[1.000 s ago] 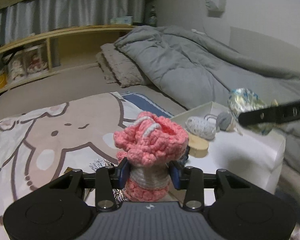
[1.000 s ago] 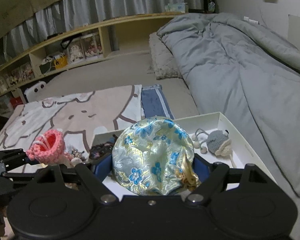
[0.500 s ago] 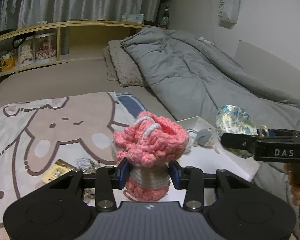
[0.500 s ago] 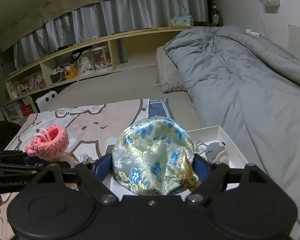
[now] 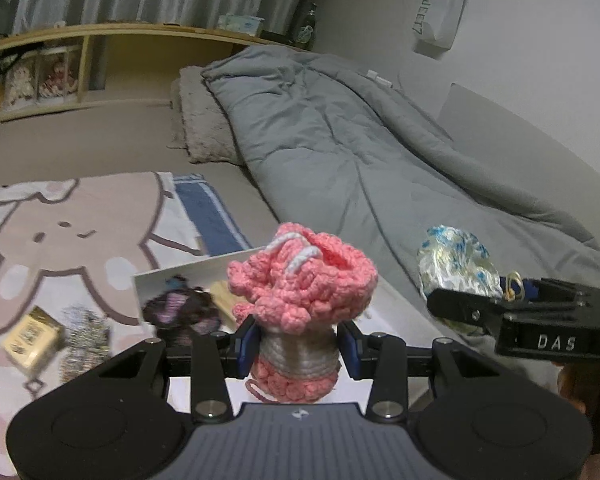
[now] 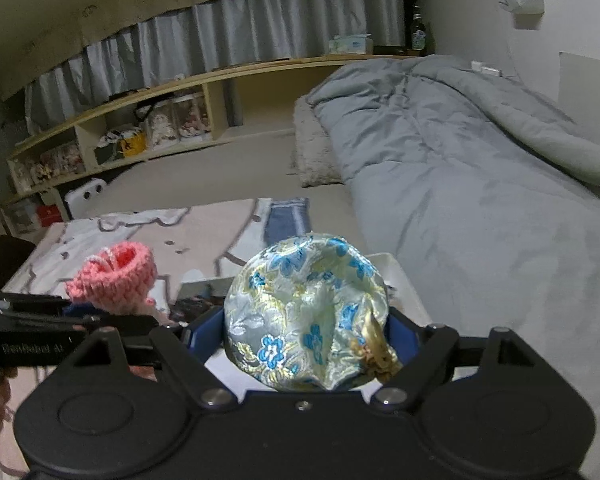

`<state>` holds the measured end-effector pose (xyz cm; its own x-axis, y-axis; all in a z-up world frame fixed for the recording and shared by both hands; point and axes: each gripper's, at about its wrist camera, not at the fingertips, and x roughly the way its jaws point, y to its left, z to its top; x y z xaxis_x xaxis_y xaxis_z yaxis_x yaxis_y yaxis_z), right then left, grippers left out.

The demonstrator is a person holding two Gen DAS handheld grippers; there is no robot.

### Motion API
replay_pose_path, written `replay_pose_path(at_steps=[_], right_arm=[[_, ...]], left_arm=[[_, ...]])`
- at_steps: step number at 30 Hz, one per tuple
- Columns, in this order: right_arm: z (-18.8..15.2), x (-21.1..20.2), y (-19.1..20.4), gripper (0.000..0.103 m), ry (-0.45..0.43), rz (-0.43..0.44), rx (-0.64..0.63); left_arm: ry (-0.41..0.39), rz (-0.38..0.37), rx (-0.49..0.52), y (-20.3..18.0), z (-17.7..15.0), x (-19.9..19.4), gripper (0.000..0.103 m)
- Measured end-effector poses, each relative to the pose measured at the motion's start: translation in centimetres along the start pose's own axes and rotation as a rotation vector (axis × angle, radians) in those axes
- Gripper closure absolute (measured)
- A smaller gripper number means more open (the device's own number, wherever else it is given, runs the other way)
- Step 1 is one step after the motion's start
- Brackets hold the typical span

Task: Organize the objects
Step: 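Lower the doll and pouch into the white box and open both tools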

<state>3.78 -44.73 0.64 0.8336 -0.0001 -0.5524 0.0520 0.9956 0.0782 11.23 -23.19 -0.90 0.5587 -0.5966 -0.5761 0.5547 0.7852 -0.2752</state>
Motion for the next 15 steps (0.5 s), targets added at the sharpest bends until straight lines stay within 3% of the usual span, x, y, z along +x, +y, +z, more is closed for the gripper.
replay_pose_path(at_steps=[10,15], right_arm=[[-1.6,0.8,-5.1,0.018,0.059,-0.018,0.002],[-2.8,2.3,-6.4,0.018,0.108,0.009,0.004]], left_arm=[[0.069,-0.055,-0.050,-3.3,-0.6,5.0,0.060],[0.142,-0.024,0.079,-4.7,-0.4,8.5,0.060]])
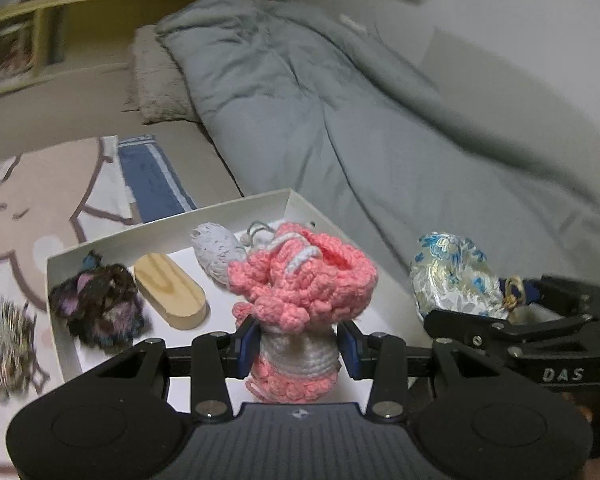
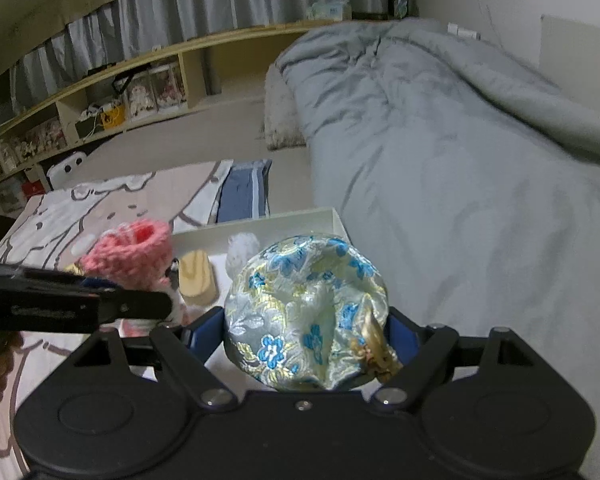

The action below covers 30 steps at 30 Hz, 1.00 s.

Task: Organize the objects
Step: 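Lower the doll and pouch into the white box and open both tools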

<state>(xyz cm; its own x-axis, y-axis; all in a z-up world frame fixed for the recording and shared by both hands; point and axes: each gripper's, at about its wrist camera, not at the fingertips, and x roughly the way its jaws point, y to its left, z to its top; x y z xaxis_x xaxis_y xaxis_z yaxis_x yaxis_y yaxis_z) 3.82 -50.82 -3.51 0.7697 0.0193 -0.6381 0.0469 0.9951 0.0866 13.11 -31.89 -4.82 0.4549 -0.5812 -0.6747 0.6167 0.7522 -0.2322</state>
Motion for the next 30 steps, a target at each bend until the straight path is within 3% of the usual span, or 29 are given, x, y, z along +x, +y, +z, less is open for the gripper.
replay_pose_path(at_steps=[8,15,19,21,24,26,30], right_arm=[[-1.7,3.5,-0.4,0.018,0.044,0.017,0.001],[-2.2,6.0,0.1,0.019,0.095,0.031,-0.032],[-2.4,6.7,0.0,0.019,0.109,0.037,-0.046],[-2.4,7.0,0.1,0.018,0.120,0.040,-0.064],[-2.7,7.4,0.3,0.016,0.142,0.032,-0.088],[-2.8,7.3,0.1,0.009,0.134,0.017,-0.080],[-2.6,6.7,-0.6,0.008,0.117,0.032,-0.031]], left_arm=[[0.094,0.089,0.234,-0.9,1.9,5.2,0.060],[0.144,0.092,0.333,-1.6,2.7,9.7,0.060],[0.118,0.042,0.285,-1.7,3.4,11.1,0.057],[0.107,-0.001,0.227,-1.5,3.5,11.3,0.038],[0.107,-0.012,0.189,-1.2,3.3,11.5,0.038],[0.107,-0.017,0.157,-0.8,3.1,11.4,0.038],[0.101,-0.017,0.118,-0.3,2.9,11.1,0.038]])
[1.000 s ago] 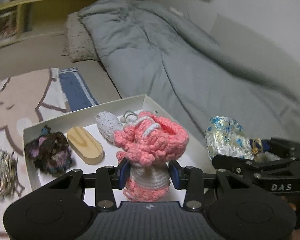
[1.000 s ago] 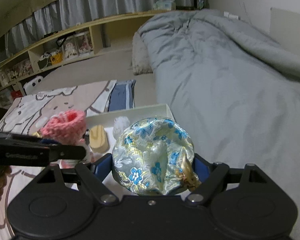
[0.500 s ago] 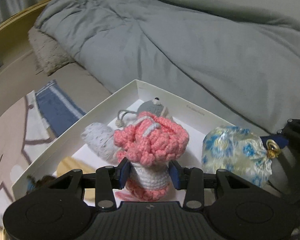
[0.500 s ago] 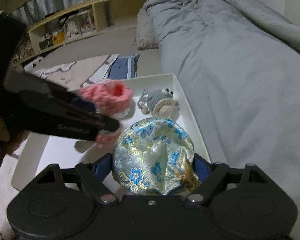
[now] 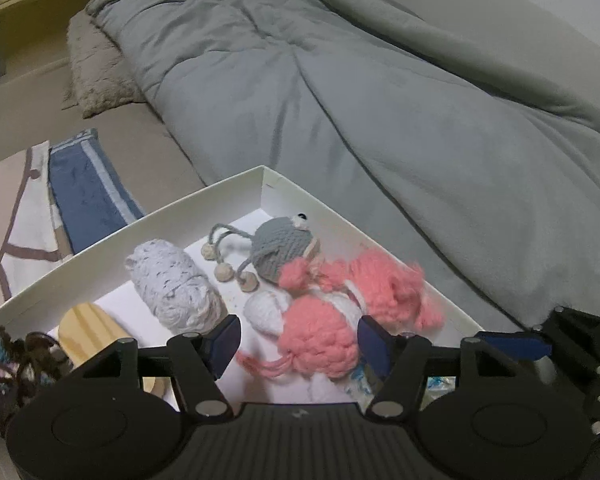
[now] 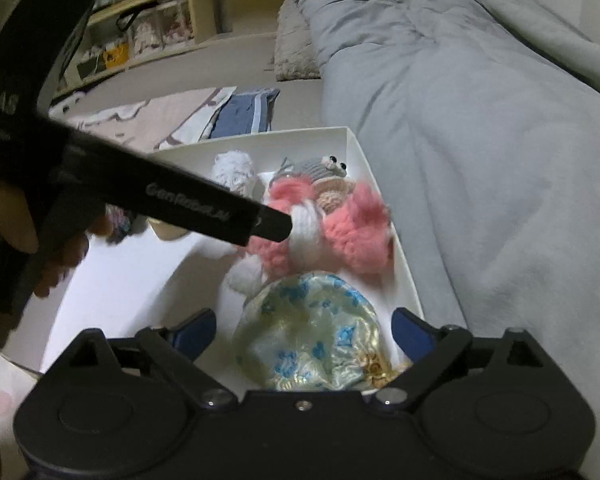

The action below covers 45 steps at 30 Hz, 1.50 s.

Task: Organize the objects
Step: 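Lower the doll and pouch into the white box and open both tools, then withdraw both open tools up and out of the white box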

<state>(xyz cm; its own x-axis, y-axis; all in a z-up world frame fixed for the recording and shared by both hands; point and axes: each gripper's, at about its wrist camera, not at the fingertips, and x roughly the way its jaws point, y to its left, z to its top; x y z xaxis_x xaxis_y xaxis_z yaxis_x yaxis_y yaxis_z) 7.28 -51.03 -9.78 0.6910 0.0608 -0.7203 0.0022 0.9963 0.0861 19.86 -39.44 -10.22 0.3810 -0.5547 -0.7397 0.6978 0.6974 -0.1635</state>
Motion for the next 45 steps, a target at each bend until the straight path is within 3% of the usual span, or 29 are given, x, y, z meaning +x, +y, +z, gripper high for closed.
replay_pose_path(at_steps=[9,17,20,32,36,40,45], right_arm=[[-0.1,-1.6,-0.4,0.009,-0.029,-0.006,0.019],[-0.4,-2.4,-0.8,0.011,-0.044,-0.004,0.040],[-0.3,-2.3,-1.1,0.011,-0.041,-0.004,0.045],[-0.3,-2.2,-1.2,0.014,-0.037,0.000,0.066],[-0.2,-2.3,-1.0,0.015,-0.034,0.001,0.064],[0.0,-2.8,-0.7,0.015,-0.038,-0.003,0.059],[0.3,-4.0,-0.3,0.015,-0.054,-0.012,0.057]], left_arm=[[-0.013,0.004,-0.018,-0.1,-0.7,0.0,0.039],[0.003,-0.010,-0.174,0.2,-0.8,2.2,0.039],[0.007,-0.038,-0.190,-0.1,-0.8,2.6,0.051],[0.041,0.033,-0.142,0.5,-1.0,0.8,0.052],[0.055,0.016,-0.159,0.7,-1.2,0.1,0.051],[0.049,0.001,-0.165,0.3,-1.3,-1.2,0.040],[0.032,-0.011,-0.161,-0.2,-1.2,-3.6,0.038]])
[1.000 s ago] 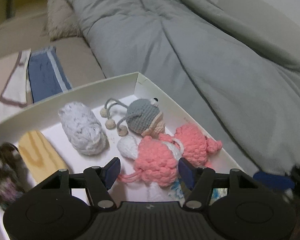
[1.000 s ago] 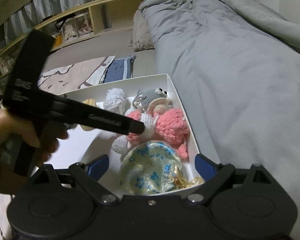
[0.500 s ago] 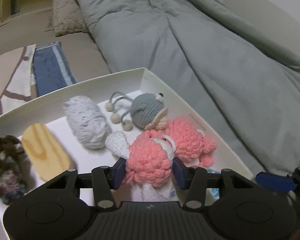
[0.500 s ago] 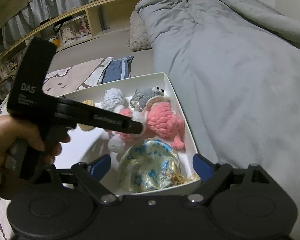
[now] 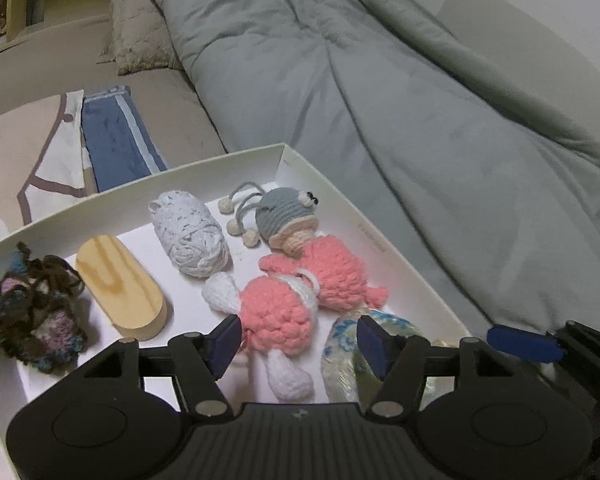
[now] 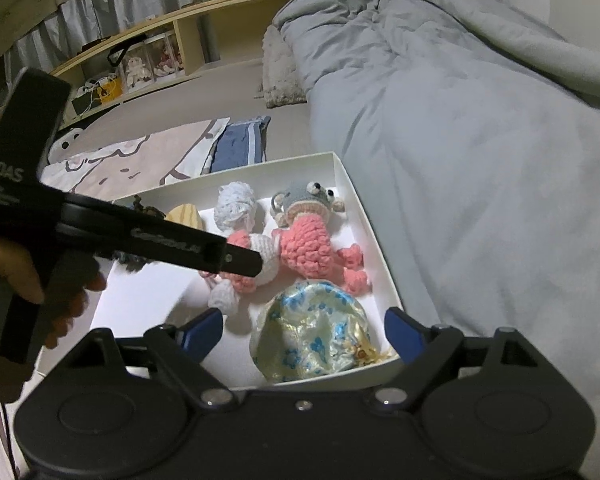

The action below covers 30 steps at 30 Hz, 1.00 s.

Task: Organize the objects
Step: 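Withdraw both open tools up and out of the white box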

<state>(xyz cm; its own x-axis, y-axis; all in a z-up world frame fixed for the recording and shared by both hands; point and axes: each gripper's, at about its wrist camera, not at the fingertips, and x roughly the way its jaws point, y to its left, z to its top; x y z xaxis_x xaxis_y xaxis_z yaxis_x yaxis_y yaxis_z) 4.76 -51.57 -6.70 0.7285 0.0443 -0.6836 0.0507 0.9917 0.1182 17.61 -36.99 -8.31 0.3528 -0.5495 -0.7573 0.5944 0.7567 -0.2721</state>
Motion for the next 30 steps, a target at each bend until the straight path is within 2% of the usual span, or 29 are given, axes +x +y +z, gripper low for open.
replay_pose_path(at_steps=[5,7,14,25,30], right_arm=[[0.2,-1.4,0.4,0.015,-0.017,-0.013,0.009],[0.2,-2.0,0.5,0.015,-0.021,-0.019,0.013],[-0.2,-4.0,1.4,0.014,-0.036,-0.033,0.031],[-0.6,-6.8,2.9,0.011,-0.064,-0.056,0.038],[-1.0,-7.7,3.6,0.010,-0.070,-0.069,0.042]], left_arm=[[-0.017,0.011,-0.011,-0.1,-0.4,-2.9,0.034],[-0.038,0.020,-0.019,0.1,-0.8,-4.1,0.028],[-0.073,0.065,-0.019,0.9,-2.4,-7.9,0.021],[-0.121,0.110,-0.006,1.9,-5.3,-12.9,0.000],[-0.136,0.128,0.007,2.4,-6.3,-14.7,0.000]])
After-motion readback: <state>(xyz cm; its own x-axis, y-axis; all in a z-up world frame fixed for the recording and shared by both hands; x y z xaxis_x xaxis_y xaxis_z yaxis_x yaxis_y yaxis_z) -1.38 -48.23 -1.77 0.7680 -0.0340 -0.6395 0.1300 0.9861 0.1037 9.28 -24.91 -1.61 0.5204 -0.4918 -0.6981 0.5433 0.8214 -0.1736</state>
